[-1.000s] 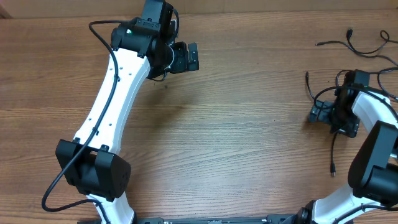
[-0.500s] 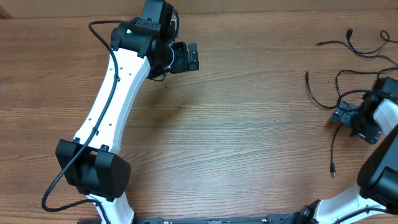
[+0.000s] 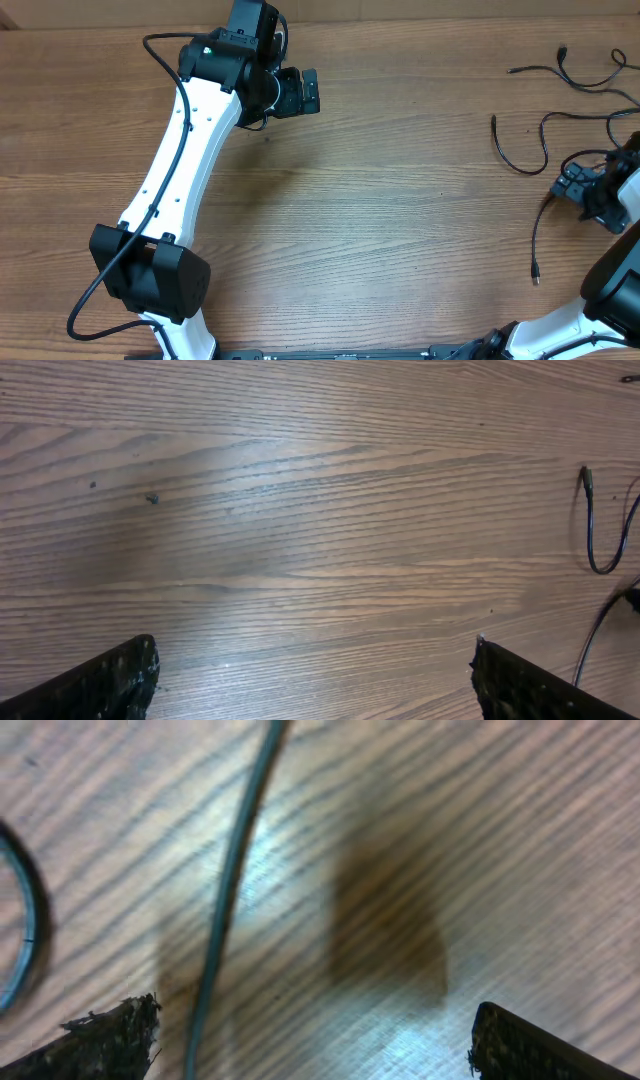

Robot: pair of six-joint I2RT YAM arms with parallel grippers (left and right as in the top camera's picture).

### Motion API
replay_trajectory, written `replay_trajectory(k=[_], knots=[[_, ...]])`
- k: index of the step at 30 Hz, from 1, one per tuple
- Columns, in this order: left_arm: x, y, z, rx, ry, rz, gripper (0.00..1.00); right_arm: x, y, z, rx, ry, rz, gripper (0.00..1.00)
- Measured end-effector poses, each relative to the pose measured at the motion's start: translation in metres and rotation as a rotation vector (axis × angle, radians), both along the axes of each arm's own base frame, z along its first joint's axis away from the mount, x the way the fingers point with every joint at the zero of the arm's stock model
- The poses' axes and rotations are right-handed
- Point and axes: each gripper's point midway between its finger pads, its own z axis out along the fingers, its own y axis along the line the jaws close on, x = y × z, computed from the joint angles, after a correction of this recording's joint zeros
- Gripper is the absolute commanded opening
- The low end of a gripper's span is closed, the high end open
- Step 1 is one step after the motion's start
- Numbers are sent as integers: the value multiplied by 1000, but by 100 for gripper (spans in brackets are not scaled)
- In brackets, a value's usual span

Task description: Untangle cables

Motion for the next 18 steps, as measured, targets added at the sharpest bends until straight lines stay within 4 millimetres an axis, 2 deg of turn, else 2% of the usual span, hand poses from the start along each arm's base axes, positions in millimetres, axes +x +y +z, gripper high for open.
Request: replay_trajectory(k=[6, 11, 18], knots=[[0, 0, 0, 0, 0, 0, 100, 11, 13, 1, 71, -59, 27, 100], [0, 0, 0, 0, 0, 0, 100, 15, 35, 2, 149, -64, 66, 100], [0, 0, 0, 0, 1, 0, 100, 38, 72, 14, 126, -17, 190, 100]])
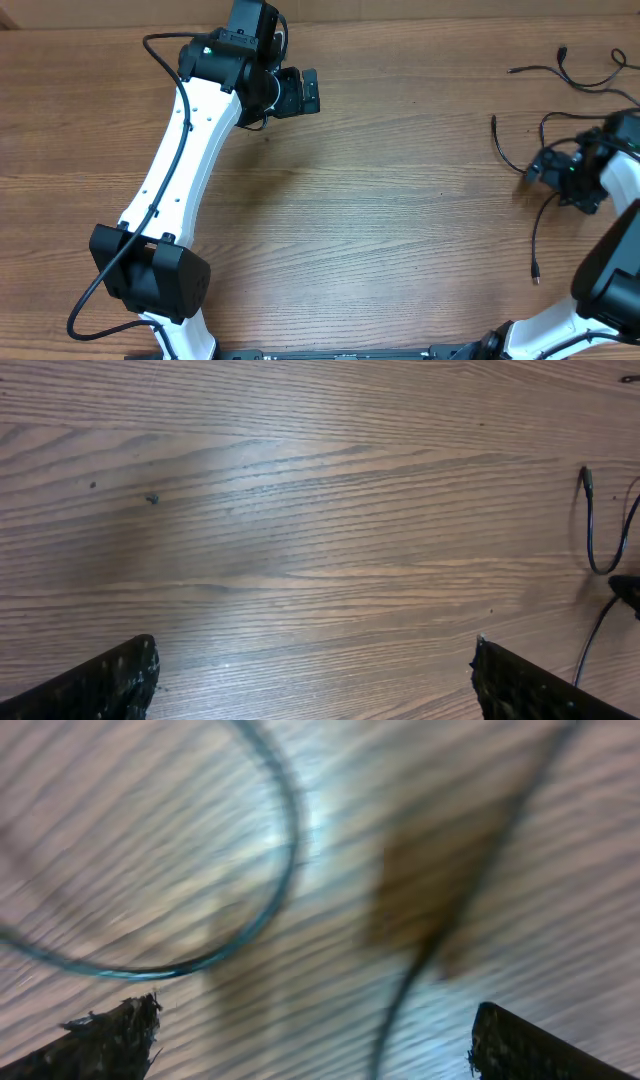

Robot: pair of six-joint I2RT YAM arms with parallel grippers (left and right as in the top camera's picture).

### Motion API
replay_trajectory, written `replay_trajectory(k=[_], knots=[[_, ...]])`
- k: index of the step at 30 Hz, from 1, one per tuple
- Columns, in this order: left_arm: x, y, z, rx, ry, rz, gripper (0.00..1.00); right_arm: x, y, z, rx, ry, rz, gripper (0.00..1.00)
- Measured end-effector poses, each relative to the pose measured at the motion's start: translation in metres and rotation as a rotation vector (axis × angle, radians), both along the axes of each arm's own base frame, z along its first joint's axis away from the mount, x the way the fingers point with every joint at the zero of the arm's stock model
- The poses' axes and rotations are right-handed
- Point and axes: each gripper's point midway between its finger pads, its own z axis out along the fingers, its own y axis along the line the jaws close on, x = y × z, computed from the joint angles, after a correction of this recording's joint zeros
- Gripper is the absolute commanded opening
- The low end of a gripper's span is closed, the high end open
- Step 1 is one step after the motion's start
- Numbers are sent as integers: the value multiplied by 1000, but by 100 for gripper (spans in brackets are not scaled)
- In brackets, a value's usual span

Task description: Untangle cables

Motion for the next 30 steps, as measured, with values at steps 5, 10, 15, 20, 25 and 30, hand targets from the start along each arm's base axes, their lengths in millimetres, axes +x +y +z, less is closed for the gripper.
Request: replay_trajectory(k=[5, 10, 15, 20, 25, 30], knots=[[0, 0, 0, 0, -1, 0, 100, 14, 28, 6, -52, 23, 96, 100], [0, 0, 0, 0, -1, 0, 100, 21, 58, 6, -94, 47, 189, 100], [0, 0, 0, 0, 0, 0, 100, 24, 70, 6, -106, 49, 221, 100], [0, 0, 0, 0, 0, 0, 100, 8, 72, -9, -95, 92, 203, 100], [0, 0, 0, 0, 0, 0, 100, -9, 74, -29, -79, 101, 185, 100], [0, 0, 0, 0, -1, 0, 99, -13, 74, -31, -91, 67, 169, 100]])
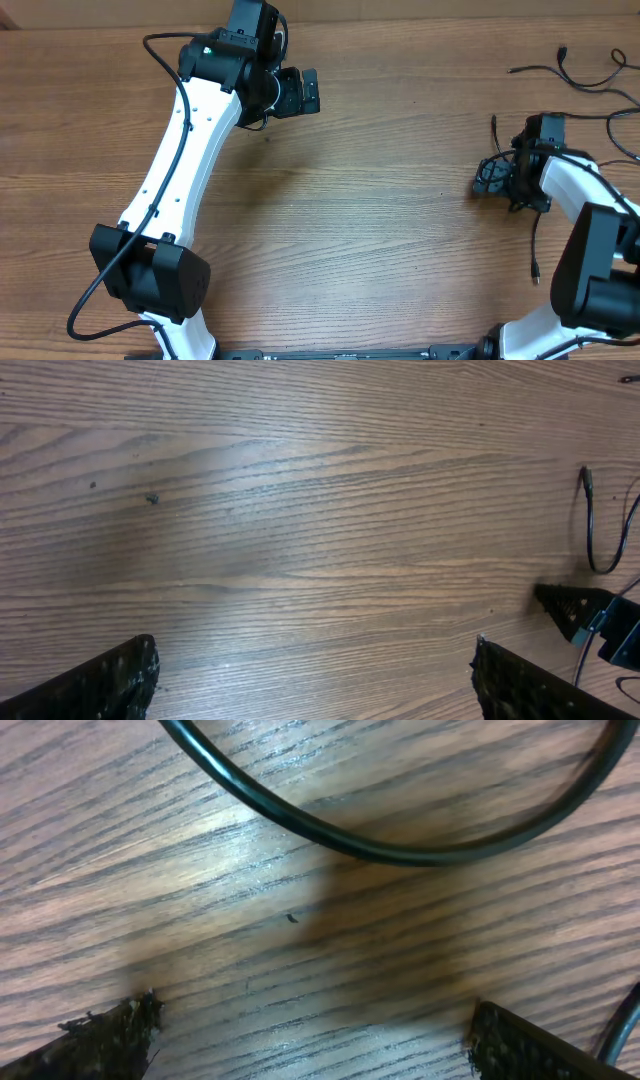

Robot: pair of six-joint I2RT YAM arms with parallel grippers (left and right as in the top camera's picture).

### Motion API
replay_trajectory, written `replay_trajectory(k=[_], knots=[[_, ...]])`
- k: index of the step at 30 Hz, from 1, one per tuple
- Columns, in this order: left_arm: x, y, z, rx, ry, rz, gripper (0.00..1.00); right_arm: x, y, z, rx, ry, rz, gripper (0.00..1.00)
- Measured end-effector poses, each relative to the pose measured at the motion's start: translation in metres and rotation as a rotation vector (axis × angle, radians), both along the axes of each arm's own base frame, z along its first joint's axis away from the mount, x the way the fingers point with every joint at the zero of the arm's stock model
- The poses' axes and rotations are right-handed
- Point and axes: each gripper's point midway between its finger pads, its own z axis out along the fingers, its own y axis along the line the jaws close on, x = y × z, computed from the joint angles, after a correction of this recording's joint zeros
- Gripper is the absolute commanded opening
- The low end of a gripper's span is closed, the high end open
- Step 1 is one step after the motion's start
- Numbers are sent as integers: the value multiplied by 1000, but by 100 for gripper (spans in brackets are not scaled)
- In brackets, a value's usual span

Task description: Untangle cables

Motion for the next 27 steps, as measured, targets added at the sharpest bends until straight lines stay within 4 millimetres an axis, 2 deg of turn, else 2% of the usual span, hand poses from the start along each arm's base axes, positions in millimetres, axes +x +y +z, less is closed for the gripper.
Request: replay_trajectory(k=[7, 17, 27], knots=[[0, 0, 0, 0, 0, 0, 100, -4, -8, 0, -5, -13, -31, 100], [0, 0, 0, 0, 0, 0, 100, -23, -58, 0, -6, -14, -202, 100], [0, 0, 0, 0, 0, 0, 100, -37, -97, 0, -21, -39, -331, 100]])
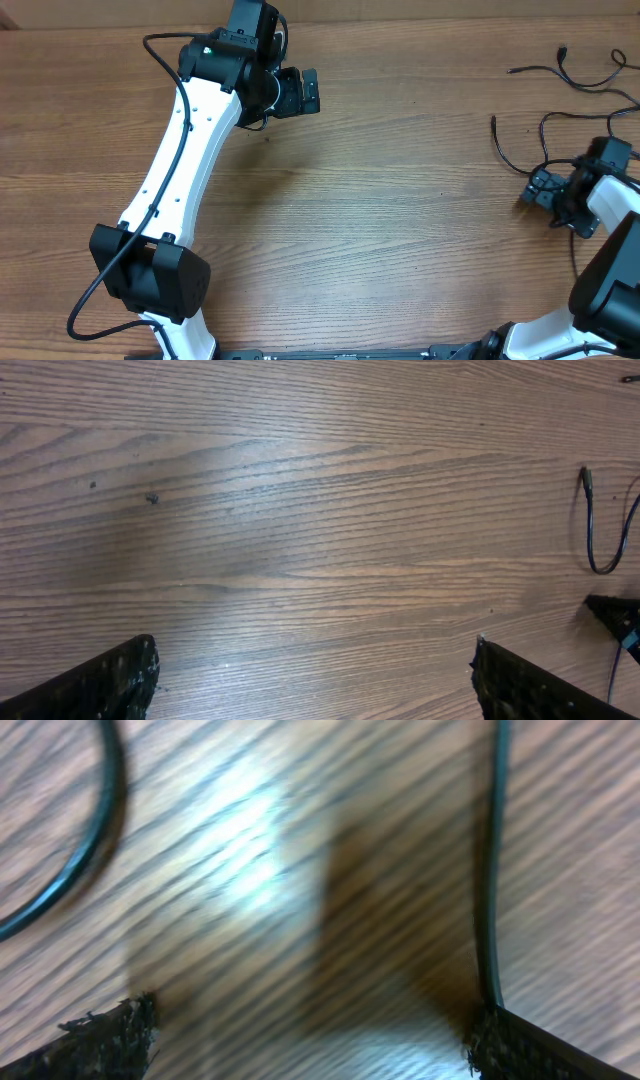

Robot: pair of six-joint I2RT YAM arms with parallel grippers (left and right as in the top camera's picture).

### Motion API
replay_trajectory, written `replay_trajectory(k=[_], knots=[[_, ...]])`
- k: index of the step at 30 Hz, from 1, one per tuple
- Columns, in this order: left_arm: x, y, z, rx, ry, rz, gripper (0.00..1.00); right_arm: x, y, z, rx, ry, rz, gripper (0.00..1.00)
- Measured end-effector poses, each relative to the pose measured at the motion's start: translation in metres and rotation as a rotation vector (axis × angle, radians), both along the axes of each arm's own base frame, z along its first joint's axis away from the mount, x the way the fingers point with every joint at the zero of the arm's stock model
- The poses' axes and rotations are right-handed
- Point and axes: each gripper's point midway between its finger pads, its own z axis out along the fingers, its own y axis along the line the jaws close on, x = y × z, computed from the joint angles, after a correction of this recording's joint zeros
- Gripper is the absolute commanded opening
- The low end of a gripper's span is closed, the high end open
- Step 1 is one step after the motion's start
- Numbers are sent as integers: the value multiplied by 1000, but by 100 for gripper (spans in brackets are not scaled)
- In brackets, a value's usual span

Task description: Untangle cables

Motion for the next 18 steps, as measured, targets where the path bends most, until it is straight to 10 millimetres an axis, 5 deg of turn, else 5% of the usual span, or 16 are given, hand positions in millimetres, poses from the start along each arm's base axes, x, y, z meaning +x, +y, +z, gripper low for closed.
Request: replay_trajectory(k=[9, 18], knots=[[0, 0, 0, 0, 0, 0, 100, -9, -26, 1, -18, -28, -95, 100], [0, 0, 0, 0, 0, 0, 99, -19, -32, 2, 14, 16, -166, 100]])
